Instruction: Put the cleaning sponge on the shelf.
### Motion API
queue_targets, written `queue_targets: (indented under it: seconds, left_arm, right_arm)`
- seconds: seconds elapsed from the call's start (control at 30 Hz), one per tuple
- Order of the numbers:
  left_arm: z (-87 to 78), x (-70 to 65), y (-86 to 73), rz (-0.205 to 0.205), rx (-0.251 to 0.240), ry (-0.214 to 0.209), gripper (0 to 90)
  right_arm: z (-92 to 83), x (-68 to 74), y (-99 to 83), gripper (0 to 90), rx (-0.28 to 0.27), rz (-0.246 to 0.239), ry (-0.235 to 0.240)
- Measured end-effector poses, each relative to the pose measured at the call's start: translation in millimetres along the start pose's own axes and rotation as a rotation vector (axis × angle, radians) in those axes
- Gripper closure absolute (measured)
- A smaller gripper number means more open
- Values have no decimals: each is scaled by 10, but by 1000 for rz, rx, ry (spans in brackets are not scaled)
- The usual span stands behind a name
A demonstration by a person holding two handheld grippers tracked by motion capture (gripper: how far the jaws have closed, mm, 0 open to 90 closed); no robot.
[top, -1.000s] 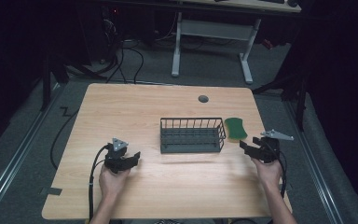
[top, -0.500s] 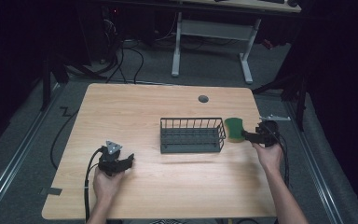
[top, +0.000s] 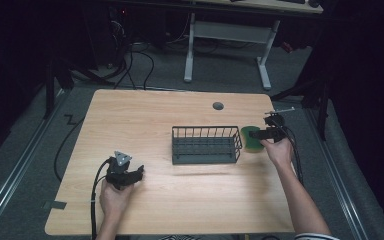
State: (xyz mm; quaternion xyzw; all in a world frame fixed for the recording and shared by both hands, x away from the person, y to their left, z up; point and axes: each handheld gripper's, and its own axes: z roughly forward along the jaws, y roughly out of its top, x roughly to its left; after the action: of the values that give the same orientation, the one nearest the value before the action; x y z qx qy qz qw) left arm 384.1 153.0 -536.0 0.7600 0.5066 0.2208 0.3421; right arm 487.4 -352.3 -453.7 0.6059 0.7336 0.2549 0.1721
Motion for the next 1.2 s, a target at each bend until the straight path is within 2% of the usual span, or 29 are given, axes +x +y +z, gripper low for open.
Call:
queue_targets:
  seconds: [0.17, 0.4, 0.73, 0.87, 1.03, 1.2]
  left_arm:
    - [0, 2, 0, 0, 2, 1, 309]
    - [-1, 3, 0, -1, 2, 0, 307]
    - [0, 1, 0, -2, 0, 2, 307]
    - [0, 1, 1, -2, 1, 1, 307]
    - [0, 1, 0, -2, 1, 2, 308]
    - [0, 1, 1, -2, 1, 2, 307]
  right_arm:
    - [93, 57, 139, 161, 47, -10, -14]
    - [308, 120, 241, 145, 138, -17, -31]
    - [523, 63, 258, 145, 218, 12, -61]
    - [566, 46, 249, 146, 237, 13, -68]
    - [575, 23, 254, 172, 224, 36, -66]
    - [592, 0, 252, 175, 236, 44, -67]
